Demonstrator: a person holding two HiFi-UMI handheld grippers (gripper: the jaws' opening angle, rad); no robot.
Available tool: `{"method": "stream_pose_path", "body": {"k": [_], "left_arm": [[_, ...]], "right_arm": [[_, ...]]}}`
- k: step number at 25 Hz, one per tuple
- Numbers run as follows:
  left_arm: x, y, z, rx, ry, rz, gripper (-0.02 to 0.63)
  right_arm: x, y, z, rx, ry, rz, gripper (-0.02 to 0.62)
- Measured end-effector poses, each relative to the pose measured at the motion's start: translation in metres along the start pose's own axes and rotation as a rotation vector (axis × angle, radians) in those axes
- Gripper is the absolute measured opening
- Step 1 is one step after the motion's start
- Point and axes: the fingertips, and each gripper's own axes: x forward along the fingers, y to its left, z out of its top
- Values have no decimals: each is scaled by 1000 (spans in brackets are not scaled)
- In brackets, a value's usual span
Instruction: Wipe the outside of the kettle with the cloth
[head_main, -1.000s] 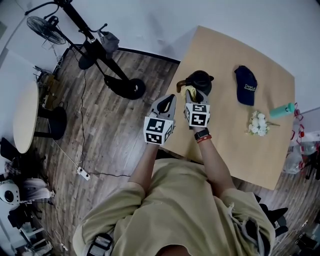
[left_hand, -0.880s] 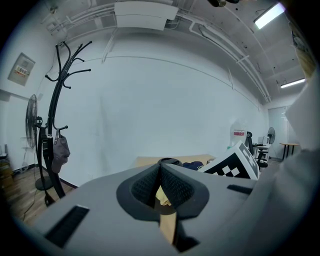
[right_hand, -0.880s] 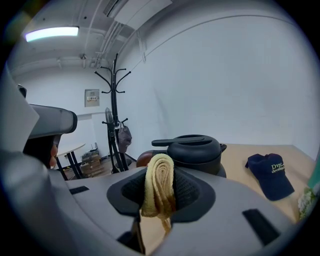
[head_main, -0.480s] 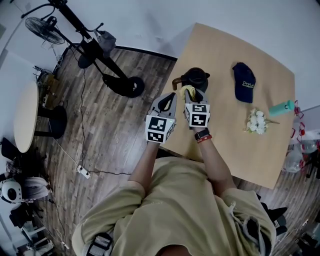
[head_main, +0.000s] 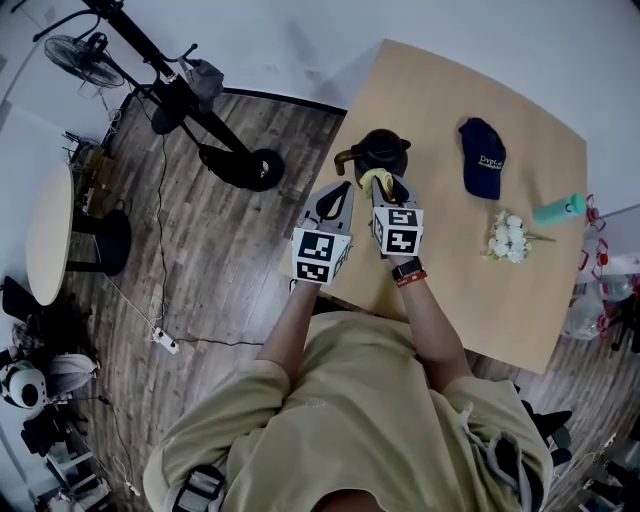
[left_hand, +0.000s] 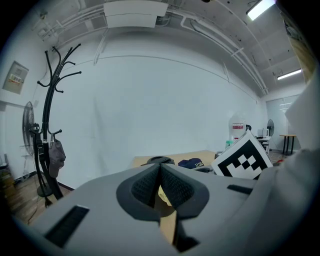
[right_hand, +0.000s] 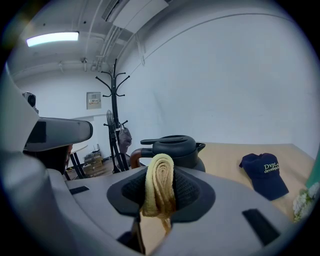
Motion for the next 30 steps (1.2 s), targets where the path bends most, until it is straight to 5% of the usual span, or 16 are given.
{"method": "stream_pose_path", "body": {"k": [30], "left_arm": [[31,-37,6,23,19,-35,23]], "right_arm": [[7,-110,9,2,1,-108,125]]}}
